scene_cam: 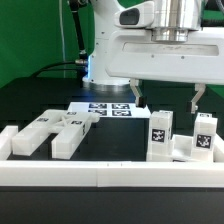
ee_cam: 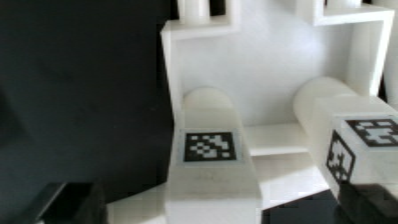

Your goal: Assemble chair

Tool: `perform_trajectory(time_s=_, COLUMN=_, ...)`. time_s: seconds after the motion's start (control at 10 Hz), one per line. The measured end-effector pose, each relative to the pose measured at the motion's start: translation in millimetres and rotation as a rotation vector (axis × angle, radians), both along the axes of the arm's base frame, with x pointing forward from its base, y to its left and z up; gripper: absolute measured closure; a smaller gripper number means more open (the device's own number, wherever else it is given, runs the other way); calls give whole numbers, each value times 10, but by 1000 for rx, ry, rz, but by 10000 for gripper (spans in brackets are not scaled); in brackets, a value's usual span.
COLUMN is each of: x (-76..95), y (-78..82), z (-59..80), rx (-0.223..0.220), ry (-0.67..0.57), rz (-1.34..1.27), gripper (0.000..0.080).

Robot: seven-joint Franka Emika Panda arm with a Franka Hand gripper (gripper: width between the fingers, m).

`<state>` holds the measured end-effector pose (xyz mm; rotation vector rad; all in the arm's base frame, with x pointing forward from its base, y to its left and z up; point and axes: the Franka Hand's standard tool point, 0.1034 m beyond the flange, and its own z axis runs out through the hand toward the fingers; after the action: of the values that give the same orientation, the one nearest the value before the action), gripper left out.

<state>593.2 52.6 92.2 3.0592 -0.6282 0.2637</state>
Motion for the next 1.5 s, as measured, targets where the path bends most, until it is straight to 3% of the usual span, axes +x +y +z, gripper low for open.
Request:
perform_trajectory(time_s=0.3, x=-15, y=-6, z=-11, rx=-5, ry=-10, rz=16, gripper=150)
perform_trajectory(time_s=0.5, x=-217, y=-55, z=-125, rx=-20, ry=-28, rz=48, gripper=150)
perform_trajectory(time_s=0.8, x=-303, y=-4, z=-437, rx=-52, ry=-51, rz=68, gripper=150)
perform_trajectory(time_s=1.5, x=-473, y=67, z=-811, rx=-82, ry=-2, rz=102, gripper=150)
